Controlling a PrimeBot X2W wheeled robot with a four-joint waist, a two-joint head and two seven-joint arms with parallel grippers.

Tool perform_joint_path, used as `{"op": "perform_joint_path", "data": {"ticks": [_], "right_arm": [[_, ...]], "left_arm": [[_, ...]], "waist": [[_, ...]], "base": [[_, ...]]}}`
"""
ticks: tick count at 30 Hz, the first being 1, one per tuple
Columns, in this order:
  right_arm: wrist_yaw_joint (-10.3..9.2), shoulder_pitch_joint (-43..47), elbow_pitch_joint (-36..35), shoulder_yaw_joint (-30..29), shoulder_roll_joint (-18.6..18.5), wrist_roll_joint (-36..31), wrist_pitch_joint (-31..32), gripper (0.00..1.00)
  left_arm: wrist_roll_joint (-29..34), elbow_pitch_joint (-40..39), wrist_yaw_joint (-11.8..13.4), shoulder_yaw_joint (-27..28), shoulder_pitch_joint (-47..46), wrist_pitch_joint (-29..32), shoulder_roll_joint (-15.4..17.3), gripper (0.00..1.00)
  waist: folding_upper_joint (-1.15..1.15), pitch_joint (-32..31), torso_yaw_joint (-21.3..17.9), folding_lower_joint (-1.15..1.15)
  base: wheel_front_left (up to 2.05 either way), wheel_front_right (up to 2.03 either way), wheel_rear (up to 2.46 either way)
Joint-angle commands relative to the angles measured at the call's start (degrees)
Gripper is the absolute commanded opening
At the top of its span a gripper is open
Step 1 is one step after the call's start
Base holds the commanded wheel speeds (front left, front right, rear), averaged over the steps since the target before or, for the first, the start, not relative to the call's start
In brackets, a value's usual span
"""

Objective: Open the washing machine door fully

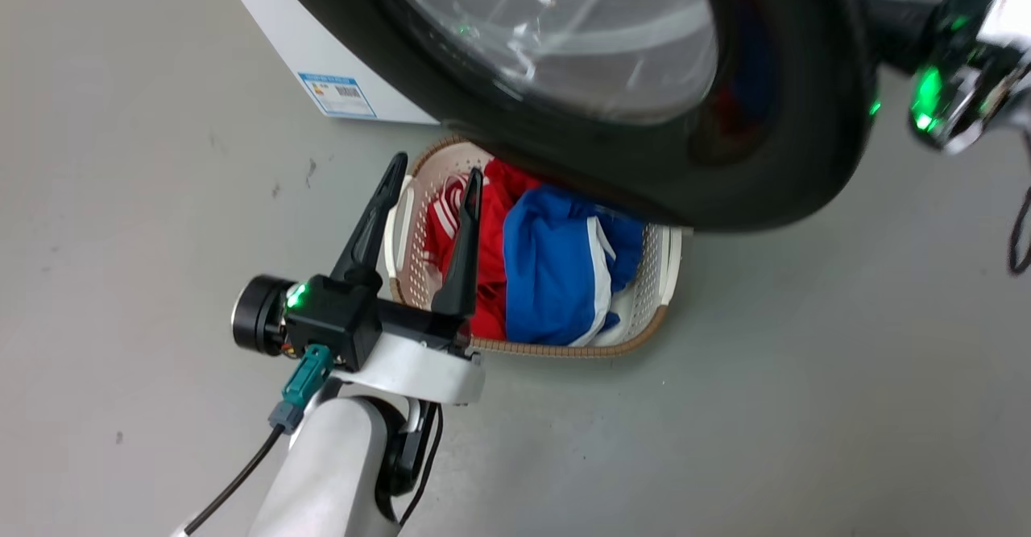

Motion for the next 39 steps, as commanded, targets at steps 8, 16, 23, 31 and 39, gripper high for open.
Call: {"op": "perform_joint_path", "data": {"ticks": [8, 16, 23, 31, 39], "right_arm": [[0.14, 10.38, -10.2, 6.34, 0.47, 3.05, -1.01, 0.0], [0.15, 16.83, -18.51, 13.08, 1.88, 6.9, -5.27, 0.0], [0.14, 19.11, -21.69, 17.49, 2.01, 9.15, -10.88, 0.0], [0.14, 22.18, -23.42, 15.84, -0.61, 2.62, -29.23, 0.0], [0.15, 29.86, -23.37, 14.41, -6.57, -11.81, -54.52, 0.0]], "left_arm": [[1.11, 2.35, -1.85, 1.37, 5.5, -0.13, 0.01, 1.0], [1.62, 4.38, -3.47, 1.82, 9.51, -0.13, 0.02, 1.0], [1.03, 5.32, -4.15, 1.45, 10.78, -0.13, 0.01, 1.0], [0.74, 5.53, -4.34, 2.17, 12.23, -0.13, 0.02, 1.0], [0.94, 6.25, -5.02, 4.0, 14.84, -0.13, 0.26, 1.0]], "waist": [[0.0, -7.04, 0.2, 0.0], [0.0, -11.64, 0.57, 0.0], [0.0, -13.69, 1.53, 0.0], [0.0, -15.2, 0.32, 0.0], [0.0, -17.74, -2.4, 0.0]], "base": [[0.0, 0.0, 0.0], [0.0, 0.0, 0.0], [0.0, 0.0, 0.0], [0.0, 0.0, 0.0], [0.0, 0.0, 0.0]]}}
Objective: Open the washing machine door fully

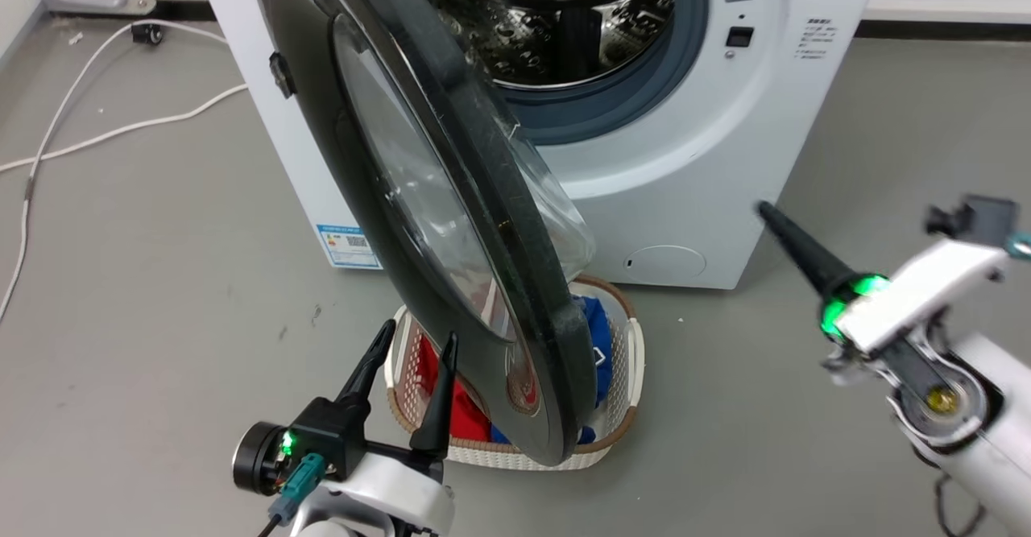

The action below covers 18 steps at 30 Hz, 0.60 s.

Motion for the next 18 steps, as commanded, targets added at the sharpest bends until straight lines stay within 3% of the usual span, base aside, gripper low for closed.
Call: {"op": "perform_joint_path", "data": {"ticks": [1, 6, 8, 9, 10, 11, 12, 13, 14, 15, 16, 17, 18], "right_arm": [[0.15, 2.05, 0.41, -0.06, -1.72, -2.28, -3.47, 0.0], [0.14, 5.84, 1.88, -2.12, -4.76, -8.27, -7.44, 0.0], [0.15, 7.16, 3.79, -6.17, -5.11, -14.32, -7.73, 0.0], [0.15, 8.23, 4.27, -9.54, -4.2, -17.61, -7.73, 0.18], [0.14, 11.94, 4.46, -15.58, -1.72, -23.76, -7.67, 1.0], [0.14, 11.94, 4.46, -15.58, -1.72, -23.76, -7.67, 1.0], [0.14, 14.64, 3.68, -21.85, -0.6, -31.53, -7.71, 1.0], [0.14, 14.64, 3.68, -21.85, -0.6, -31.53, -7.71, 1.0], [0.08, 17.31, 2.27, -27.93, 0.98, -39.46, -7.73, 1.0], [0.08, 18.98, 1.36, -30.29, 2.08, -43.56, -7.72, 1.0], [0.08, 18.98, 1.36, -30.29, 2.08, -43.56, -7.72, 1.0], [0.08, 21.83, -0.91, -35.78, 4.08, -52.27, -7.72, 1.0], [0.08, 23.12, -2.28, -38.35, 5.16, -56.4, -7.72, 1.0]], "left_arm": [[-0.03, 0.11, -0.06, 0.68, 0.86, -0.13, 0.16, 1.0], [-0.47, 0.16, -0.34, 2.02, 1.82, -0.13, 0.2, 1.0], [-0.52, 0.15, -0.37, 2.81, 2.19, -0.13, 0.33, 1.0], [-0.54, 0.03, -0.35, 3.17, 2.33, -0.13, 0.35, 1.0], [-0.53, -0.06, -0.3, 3.96, 2.79, -0.13, 0.52, 1.0], [-0.53, -0.06, -0.3, 3.96, 2.79, -0.13, 0.52, 1.0], [-0.58, -0.2, -0.3, 4.55, 3.15, -0.13, 0.52, 1.0], [-0.58, -0.2, -0.3, 4.55, 3.15, -0.13, 0.52, 1.0], [-0.59, -0.14, -0.44, 4.98, 3.36, -0.13, 0.61, 1.0], [-0.61, -0.08, -0.45, 5.19, 3.4, -0.13, 0.61, 1.0], [-0.61, -0.08, -0.45, 5.19, 3.4, -0.13, 0.61, 1.0], [-0.56, -0.07, -0.48, 5.55, 3.53, -0.13, 0.65, 1.0], [-0.49, -0.14, -0.46, 5.67, 3.61, -0.13, 0.64, 1.0]], "waist": [[0.0, -0.82, -0.85, 0.01], [0.0, -1.71, -1.67, 0.01], [0.0, -2.1, -2.15, 0.01], [0.0, -2.24, -2.36, 0.01], [0.0, -2.73, -2.86, 0.01], [0.0, -2.73, -2.86, 0.01], [0.0, -3.15, -3.22, 0.01], [0.0, -3.15, -3.22, 0.01], [0.0, -3.5, -3.46, 0.01], [0.0, -3.65, -3.53, 0.01], [0.0, -3.65, -3.53, 0.01], [0.0, -3.88, -3.65, 0.01], [0.0, -3.98, -3.67, 0.01]], "base": [[0.0, 0.0, 0.0], [0.0, 0.0, 0.0], [0.0, 0.0, 0.0], [0.0, 0.0, 0.0], [0.0, 0.0, 0.0], [0.0, 0.0, 0.0], [0.0, 0.0, 0.0], [0.0, 0.0, 0.0], [0.0, 0.0, 0.0], [0.0, 0.0, 0.0], [0.0, 0.0, 0.0], [0.0, 0.0, 0.0], [0.0, 0.0, 0.0]]}}
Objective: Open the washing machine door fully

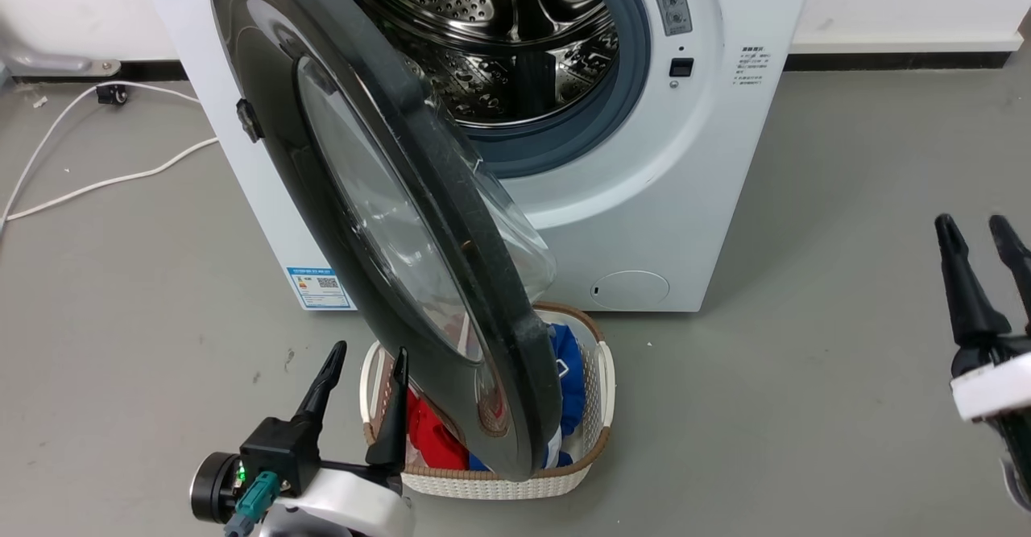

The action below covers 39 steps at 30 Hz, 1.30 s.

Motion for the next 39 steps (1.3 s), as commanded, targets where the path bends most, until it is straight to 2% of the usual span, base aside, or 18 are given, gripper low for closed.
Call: {"op": "perform_joint_path", "data": {"ticks": [1, 2, 3, 6, 10, 15, 18, 24, 39], "right_arm": [[0.01, 2.91, -2.22, -3.47, 2.47, -6.17, -0.11, 1.0], [0.01, 4.24, -3.84, -5.75, 3.82, -10.28, -0.1, 1.0], [0.01, 4.24, -3.84, -5.75, 3.82, -10.28, -0.1, 1.0], [0.01, 8.21, -9.83, -11.99, 8.86, -22.2, 2.21, 1.0], [0.0, 13.99, -18.56, -16.44, 15.71, -33.36, 6.7, 1.0], [0.0, 20.56, -24.3, -17.55, 22.26, -38.66, 10.11, 1.0], [0.0, 24.43, -22.71, -17.17, 25.51, -37.66, 11.29, 1.0], [0.0, 23.52, -18.87, -16.14, 26.78, -36.06, 10.15, 1.0], [0.0, 21.63, -19.41, -14.84, 25.84, -38.22, 9.96, 1.0]], "left_arm": [[0.19, -0.16, -0.1, 0.29, 0.72, -0.13, 0.17, 1.0], [0.27, -0.21, -0.12, 0.35, 0.81, -0.13, 0.16, 1.0], [0.27, -0.21, -0.12, 0.35, 0.81, -0.13, 0.16, 1.0], [0.5, -0.38, -0.13, 0.71, 0.63, -0.13, 0.11, 1.0], [0.69, -0.31, -0.25, 1.07, 0.23, -0.13, 0.13, 1.0], [0.95, -0.04, -0.52, 1.39, 0.23, -0.13, 0.26, 1.0], [0.92, 0.52, -0.57, 1.72, 0.51, -0.13, 0.28, 1.0], [1.1, 1.4, -0.8, 2.04, 0.49, -0.13, 0.27, 1.0], [1.35, 2.61, -0.61, 1.87, -0.23, -0.13, 0.17, 1.0]], "waist": [[0.0, -0.22, -0.05, 0.01], [0.0, -0.27, -0.07, 0.01], [0.0, -0.27, -0.07, 0.01], [0.0, -0.27, -0.08, 0.01], [0.0, -0.35, 0.04, 0.01], [0.0, -0.85, 0.23, 0.01], [0.0, -1.34, 0.45, 0.01], [0.0, -1.51, 0.41, 0.01], [0.0, -1.2, 0.97, 0.01]], "base": [[0.0, 0.0, 0.0], [0.0, 0.0, 0.0], [0.0, 0.0, 0.0], [0.0, 0.0, 0.0], [0.0, 0.0, 0.0], [0.0, 0.0, 0.0], [0.0, 0.0, 0.0], [0.0, 0.0, 0.0], [0.0, 0.0, 0.0]]}}
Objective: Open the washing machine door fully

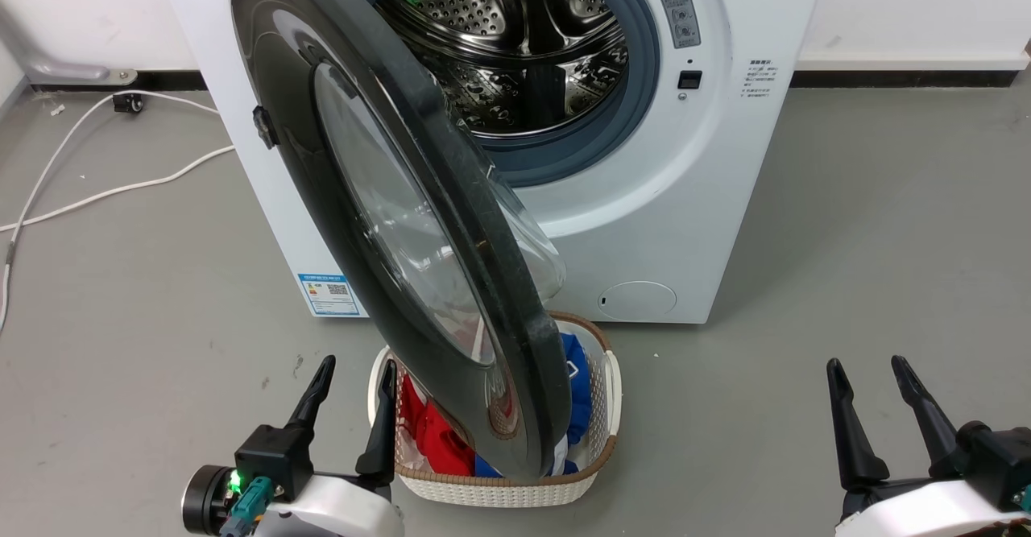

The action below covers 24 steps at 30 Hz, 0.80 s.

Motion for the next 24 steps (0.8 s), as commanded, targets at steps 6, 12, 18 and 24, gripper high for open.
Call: {"op": "perform_joint_path", "data": {"ticks": [6, 12, 18, 24], "right_arm": [[-0.01, -0.18, -0.71, 0.23, -0.03, -1.01, 0.36, 1.0], [-0.01, 0.01, -0.93, 0.18, 0.21, -1.64, 0.7, 1.0], [-0.01, -0.19, -1.23, 0.17, 0.19, -2.32, 0.85, 1.0], [-0.01, -0.63, -1.43, -0.05, 0.31, -2.25, 1.31, 1.0]], "left_arm": [[-0.02, 0.55, 0.01, -0.28, -0.73, -0.13, 0.02, 0.0], [-0.14, 0.4, 0.46, 0.01, -1.24, -0.13, 0.09, 0.0], [-0.98, -2.96, 1.21, 0.99, -4.02, -0.13, 0.18, 0.0], [-2.2, -10.19, 2.92, 2.05, -9.38, 0.42, 0.01, 0.0]], "waist": [[0.0, 0.0, 0.29, 0.0], [0.0, 0.15, 0.41, 0.0], [0.0, 0.33, 0.58, 0.0], [0.0, 0.57, 0.88, 0.0]], "base": [[0.0, 0.0, 0.0], [0.0, 0.0, 0.0], [0.0, 0.0, 0.0], [0.0, 0.0, 0.0]]}}
